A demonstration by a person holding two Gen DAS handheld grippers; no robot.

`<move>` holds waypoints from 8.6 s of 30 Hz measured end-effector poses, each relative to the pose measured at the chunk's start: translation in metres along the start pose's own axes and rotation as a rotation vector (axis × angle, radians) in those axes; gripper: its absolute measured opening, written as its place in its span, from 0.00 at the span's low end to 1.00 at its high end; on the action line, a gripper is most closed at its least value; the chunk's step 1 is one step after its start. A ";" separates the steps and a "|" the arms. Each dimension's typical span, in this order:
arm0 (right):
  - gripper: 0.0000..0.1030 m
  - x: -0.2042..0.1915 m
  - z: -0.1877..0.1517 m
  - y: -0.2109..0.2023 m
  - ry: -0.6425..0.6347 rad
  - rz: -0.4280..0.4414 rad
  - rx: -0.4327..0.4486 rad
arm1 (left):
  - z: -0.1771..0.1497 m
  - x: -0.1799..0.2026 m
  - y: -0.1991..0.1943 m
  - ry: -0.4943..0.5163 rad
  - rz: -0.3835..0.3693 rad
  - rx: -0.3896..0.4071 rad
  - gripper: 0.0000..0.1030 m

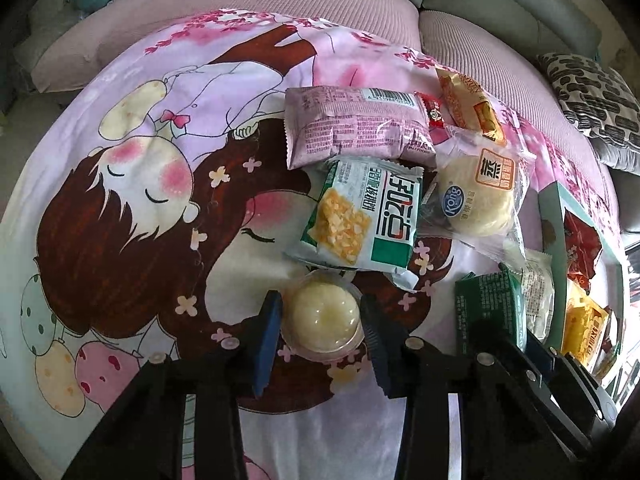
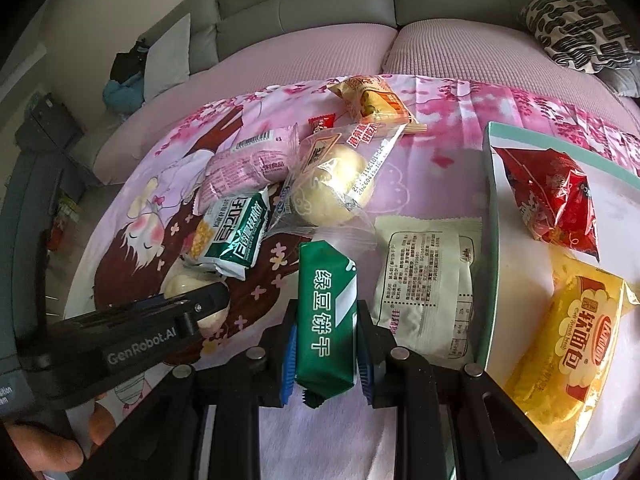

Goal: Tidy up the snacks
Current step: 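Grasp the round yellow cup snack with the left gripper while the right holds the green pack, then carry the yellow cup and green biscuit pack over the tray, then lower both snacks into the tray and open both grippers, then move both tools back over the snack pile, then reach both open grippers toward the green-and-white cracker pack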

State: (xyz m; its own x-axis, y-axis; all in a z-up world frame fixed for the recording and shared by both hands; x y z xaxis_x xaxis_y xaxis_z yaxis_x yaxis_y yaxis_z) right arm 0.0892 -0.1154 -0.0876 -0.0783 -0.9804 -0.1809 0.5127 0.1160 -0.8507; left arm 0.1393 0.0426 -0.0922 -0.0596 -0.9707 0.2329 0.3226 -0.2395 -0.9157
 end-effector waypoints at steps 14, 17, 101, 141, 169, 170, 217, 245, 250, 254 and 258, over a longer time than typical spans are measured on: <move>0.26 0.001 0.009 -0.029 0.004 0.024 0.082 | 0.005 0.003 -0.037 -0.026 -0.041 0.115 0.36; 0.26 0.001 0.012 -0.045 0.008 0.032 0.125 | 0.007 0.004 -0.052 -0.023 -0.046 0.156 0.33; 0.26 0.248 0.004 -0.102 0.480 -0.231 0.191 | -0.013 0.297 0.005 0.546 -0.212 0.102 0.34; 0.59 0.244 0.006 -0.114 0.453 -0.318 0.166 | 0.014 0.259 -0.036 0.475 -0.061 0.183 0.62; 1.00 0.251 0.001 -0.104 0.458 -0.362 0.132 | 0.028 0.231 -0.024 0.367 -0.008 0.240 1.00; 1.00 0.250 0.001 -0.105 0.457 -0.366 0.134 | 0.029 0.230 -0.026 0.364 -0.012 0.243 1.00; 0.94 0.006 0.021 -0.050 0.007 -0.038 0.077 | 0.035 -0.013 -0.078 0.047 0.159 0.215 1.00; 0.89 0.010 0.020 -0.002 -0.002 -0.103 0.017 | 0.051 0.033 0.019 0.155 0.051 0.004 1.00; 0.89 0.005 0.019 -0.001 -0.018 -0.079 0.015 | 0.054 0.028 0.025 0.128 0.067 0.006 1.00; 0.89 0.007 0.019 -0.002 -0.008 -0.061 0.020 | 0.057 0.018 0.031 0.101 0.084 0.008 0.98; 0.89 0.010 0.020 -0.002 -0.004 -0.075 0.024 | 0.059 0.015 0.031 0.087 0.055 0.015 0.72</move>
State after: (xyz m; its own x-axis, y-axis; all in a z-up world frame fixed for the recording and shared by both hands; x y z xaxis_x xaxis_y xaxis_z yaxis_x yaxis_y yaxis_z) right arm 0.1046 -0.1285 -0.0780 -0.1138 -0.9868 -0.1151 0.5262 0.0384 -0.8495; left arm 0.2038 0.0217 -0.0975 -0.1232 -0.9806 0.1526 0.3416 -0.1863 -0.9212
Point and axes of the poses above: each gripper's, at about its wrist camera, not at the fingertips, and y roughly the way its jaws point, x to its right, z to its top, the point moved 2 cm from there along y, roughly the way its jaws point, and after that the axes turned 6 degrees about -z, right-handed, at the moved point
